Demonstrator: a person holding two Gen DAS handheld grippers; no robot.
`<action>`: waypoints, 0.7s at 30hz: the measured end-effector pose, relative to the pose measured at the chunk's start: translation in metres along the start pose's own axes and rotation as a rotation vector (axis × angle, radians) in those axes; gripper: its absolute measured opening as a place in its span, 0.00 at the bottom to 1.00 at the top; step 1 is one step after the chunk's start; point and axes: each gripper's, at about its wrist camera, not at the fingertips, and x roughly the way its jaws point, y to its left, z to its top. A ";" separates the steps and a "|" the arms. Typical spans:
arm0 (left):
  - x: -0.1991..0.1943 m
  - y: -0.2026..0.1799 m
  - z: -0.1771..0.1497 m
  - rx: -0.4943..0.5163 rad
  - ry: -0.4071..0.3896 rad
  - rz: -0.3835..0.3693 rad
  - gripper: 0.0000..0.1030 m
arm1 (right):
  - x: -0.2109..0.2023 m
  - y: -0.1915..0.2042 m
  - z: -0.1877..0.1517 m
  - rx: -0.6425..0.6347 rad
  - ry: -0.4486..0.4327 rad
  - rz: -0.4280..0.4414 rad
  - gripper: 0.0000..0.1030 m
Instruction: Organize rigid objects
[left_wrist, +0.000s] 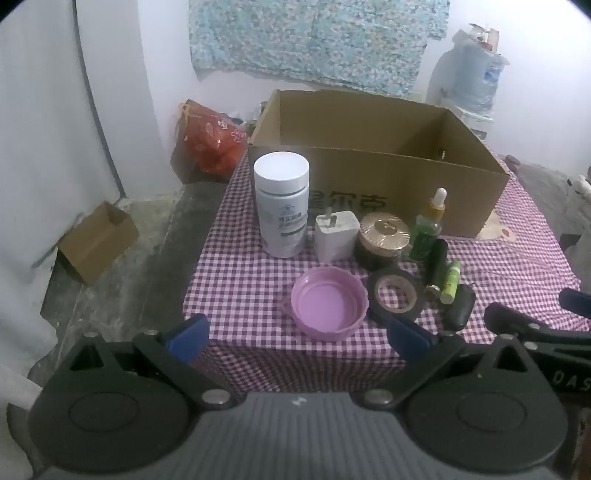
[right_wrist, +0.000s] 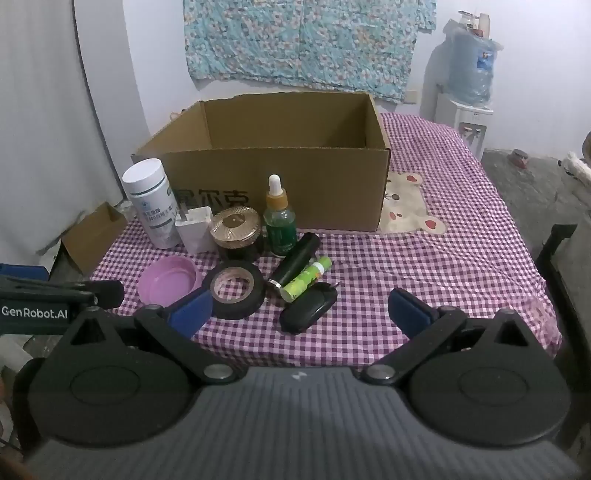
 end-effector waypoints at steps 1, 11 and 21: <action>0.000 0.000 0.000 0.004 -0.001 0.006 1.00 | 0.000 0.000 0.000 0.004 0.002 0.003 0.99; -0.003 0.001 -0.002 0.010 -0.002 0.013 1.00 | -0.007 0.001 0.002 0.006 -0.004 0.012 0.99; -0.009 0.001 -0.001 0.013 -0.003 0.019 1.00 | -0.010 0.003 0.004 -0.012 -0.011 0.028 0.99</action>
